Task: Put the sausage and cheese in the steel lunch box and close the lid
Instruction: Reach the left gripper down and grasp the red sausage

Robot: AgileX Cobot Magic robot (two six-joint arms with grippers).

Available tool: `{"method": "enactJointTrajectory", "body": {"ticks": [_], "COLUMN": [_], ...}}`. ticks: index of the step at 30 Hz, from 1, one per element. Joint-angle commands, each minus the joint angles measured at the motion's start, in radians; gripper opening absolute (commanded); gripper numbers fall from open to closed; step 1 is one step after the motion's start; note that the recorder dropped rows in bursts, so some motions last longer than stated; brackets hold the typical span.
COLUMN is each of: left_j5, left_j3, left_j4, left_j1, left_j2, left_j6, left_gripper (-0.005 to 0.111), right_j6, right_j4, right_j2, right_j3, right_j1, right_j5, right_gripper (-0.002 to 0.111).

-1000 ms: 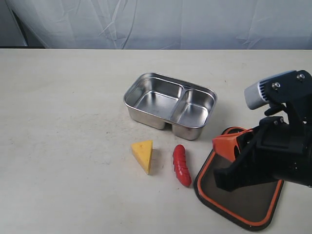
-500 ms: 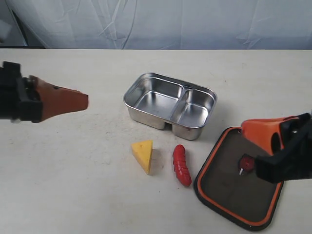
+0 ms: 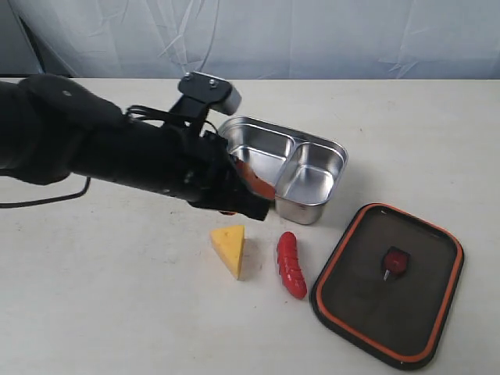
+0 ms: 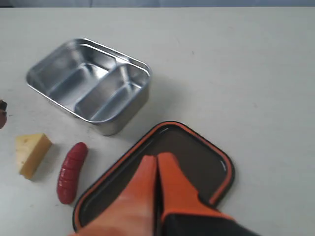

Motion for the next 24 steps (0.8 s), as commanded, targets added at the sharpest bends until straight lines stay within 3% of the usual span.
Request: {"method": "enactJointTrajectory", "body": {"ticks": [1, 7, 10, 15, 18, 21, 24], "left_j5": [0.032, 0.020, 0.039, 0.035, 0.030, 0.030, 0.027], "left_j3": [-0.077, -0.156, -0.181, -0.185, -0.196, -0.210, -0.219], "left_j4": [0.058, -0.127, -0.082, 0.244, 0.457, 0.561, 0.639], "left_j1": [-0.035, -0.052, -0.054, -0.099, -0.135, -0.163, -0.176], "left_j2": [0.102, 0.170, 0.178, 0.186, 0.205, 0.227, 0.246], "left_j6": [-0.058, -0.054, -0.103, -0.373, -0.606, -0.758, -0.834], "left_gripper": [0.023, 0.023, 0.023, 0.023, 0.030, 0.042, 0.044], "right_j6": [0.003, 0.003, 0.003, 0.007, 0.012, 0.014, 0.014], "right_j4": [-0.050, -0.061, -0.063, -0.077, -0.077, -0.077, -0.077], "right_j2": [-0.006, -0.006, -0.006, -0.006, -0.006, -0.006, -0.006], "right_j3": [-0.007, -0.007, -0.005, 0.010, 0.010, 0.010, 0.010], "right_j1": [0.003, 0.003, 0.003, 0.003, 0.003, 0.003, 0.003], "right_j5": [0.069, 0.074, 0.074, 0.069, 0.069, 0.069, 0.069], "right_gripper": [0.000, 0.000, 0.000, 0.000, 0.000, 0.000, 0.000]}}
